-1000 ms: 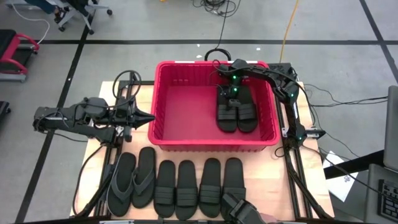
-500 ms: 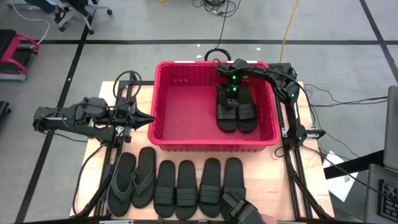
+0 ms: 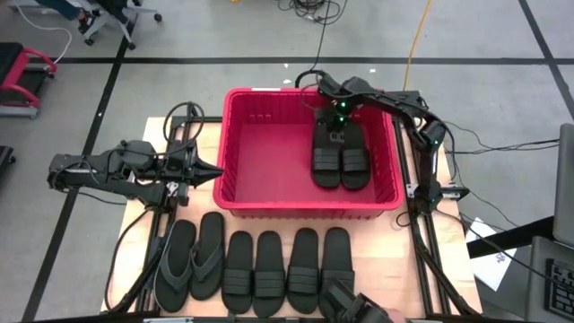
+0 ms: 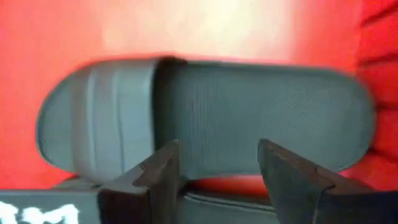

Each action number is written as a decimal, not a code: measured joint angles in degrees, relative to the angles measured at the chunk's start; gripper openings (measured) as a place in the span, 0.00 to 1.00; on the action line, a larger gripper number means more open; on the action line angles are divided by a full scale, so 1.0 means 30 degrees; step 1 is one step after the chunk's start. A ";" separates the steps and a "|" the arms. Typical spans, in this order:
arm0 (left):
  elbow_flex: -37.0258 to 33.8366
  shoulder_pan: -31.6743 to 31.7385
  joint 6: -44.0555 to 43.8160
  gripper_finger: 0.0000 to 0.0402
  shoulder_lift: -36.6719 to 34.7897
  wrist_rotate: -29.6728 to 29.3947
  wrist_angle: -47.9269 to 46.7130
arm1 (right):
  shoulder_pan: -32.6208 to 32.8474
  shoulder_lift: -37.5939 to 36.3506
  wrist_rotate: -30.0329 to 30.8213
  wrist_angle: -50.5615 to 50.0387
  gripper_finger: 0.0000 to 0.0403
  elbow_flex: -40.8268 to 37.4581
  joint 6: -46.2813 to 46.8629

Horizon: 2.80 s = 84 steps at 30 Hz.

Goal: Pick and place slides into bin
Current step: Put the black slide into the red bin

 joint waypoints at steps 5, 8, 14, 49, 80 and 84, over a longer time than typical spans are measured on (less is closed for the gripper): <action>0.0000 -0.0011 0.0106 0.08 0.0005 0.0365 -0.0007 | 0.0221 -0.1894 -0.1199 0.0993 0.47 0.0000 0.2305; 0.0000 -0.0007 0.0540 0.08 0.0003 0.0349 -0.0007 | 0.0510 -0.3652 -0.4415 0.2668 0.39 0.0000 0.4388; 0.0000 0.0000 0.1225 0.08 -0.0146 0.0312 -0.0004 | 0.2670 -0.7240 -0.7476 0.8501 0.12 -0.0028 0.8079; 0.0015 0.0000 0.3000 0.08 -0.3082 0.0269 -0.2298 | 1.7106 -2.2224 0.6108 2.4957 0.00 -1.6640 1.7448; 0.0000 0.0000 -0.3307 0.08 -0.2070 -0.5804 0.0423 | 1.9907 -2.4144 -0.2594 1.5822 0.00 -1.6619 1.8151; 0.0000 0.0000 -0.2949 0.08 -0.1680 -0.5738 0.0379 | 2.2055 -2.3276 0.0144 1.6687 0.00 -1.6611 1.9103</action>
